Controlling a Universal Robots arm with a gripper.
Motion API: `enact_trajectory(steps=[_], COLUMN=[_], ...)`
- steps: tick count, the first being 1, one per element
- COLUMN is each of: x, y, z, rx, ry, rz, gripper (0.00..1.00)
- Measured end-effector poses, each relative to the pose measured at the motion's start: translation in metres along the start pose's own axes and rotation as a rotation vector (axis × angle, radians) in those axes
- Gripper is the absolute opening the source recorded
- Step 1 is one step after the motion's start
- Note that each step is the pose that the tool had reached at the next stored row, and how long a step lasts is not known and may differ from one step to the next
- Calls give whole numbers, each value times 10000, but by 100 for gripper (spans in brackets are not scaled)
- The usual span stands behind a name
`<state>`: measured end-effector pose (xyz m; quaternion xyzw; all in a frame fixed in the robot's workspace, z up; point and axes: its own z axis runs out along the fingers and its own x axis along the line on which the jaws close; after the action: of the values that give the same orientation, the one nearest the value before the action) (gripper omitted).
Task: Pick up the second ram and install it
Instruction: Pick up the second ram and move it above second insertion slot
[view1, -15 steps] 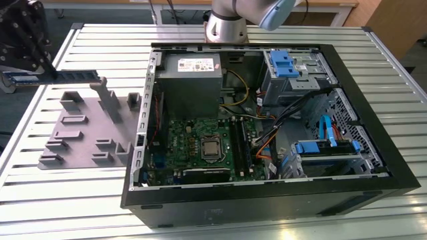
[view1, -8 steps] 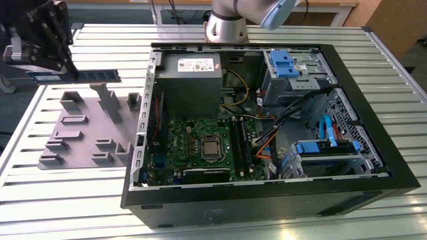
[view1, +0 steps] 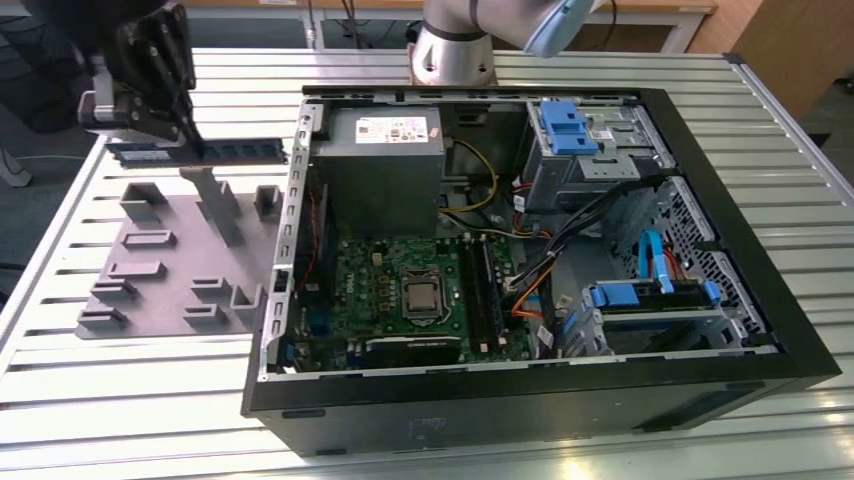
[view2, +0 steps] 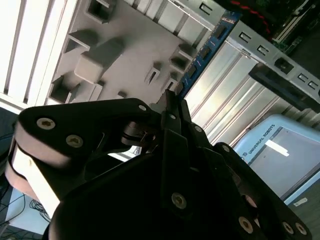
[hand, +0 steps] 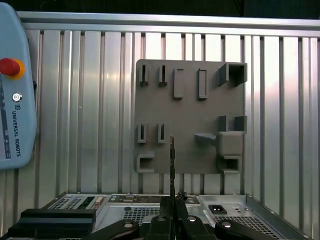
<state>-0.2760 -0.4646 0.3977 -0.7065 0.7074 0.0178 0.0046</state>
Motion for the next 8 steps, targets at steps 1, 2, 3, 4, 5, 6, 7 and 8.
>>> enact_trajectory(steps=[1, 2, 3, 4, 5, 6, 7, 8], x=[0, 0, 0, 0, 0, -1, 0, 0], y=[-45, -90, -134, -184, -228, -274, -319, -363], z=[-1, -2, -3, -3, -4, -5, -6, -7], rx=[0, 0, 0, 0, 0, 1, 0, 0], ry=[0, 0, 0, 0, 0, 0, 0, 0], rz=[-1, -1, 0, 0, 0, 0, -1, 0], gripper=[14, 14, 14, 14, 14, 14, 14, 14])
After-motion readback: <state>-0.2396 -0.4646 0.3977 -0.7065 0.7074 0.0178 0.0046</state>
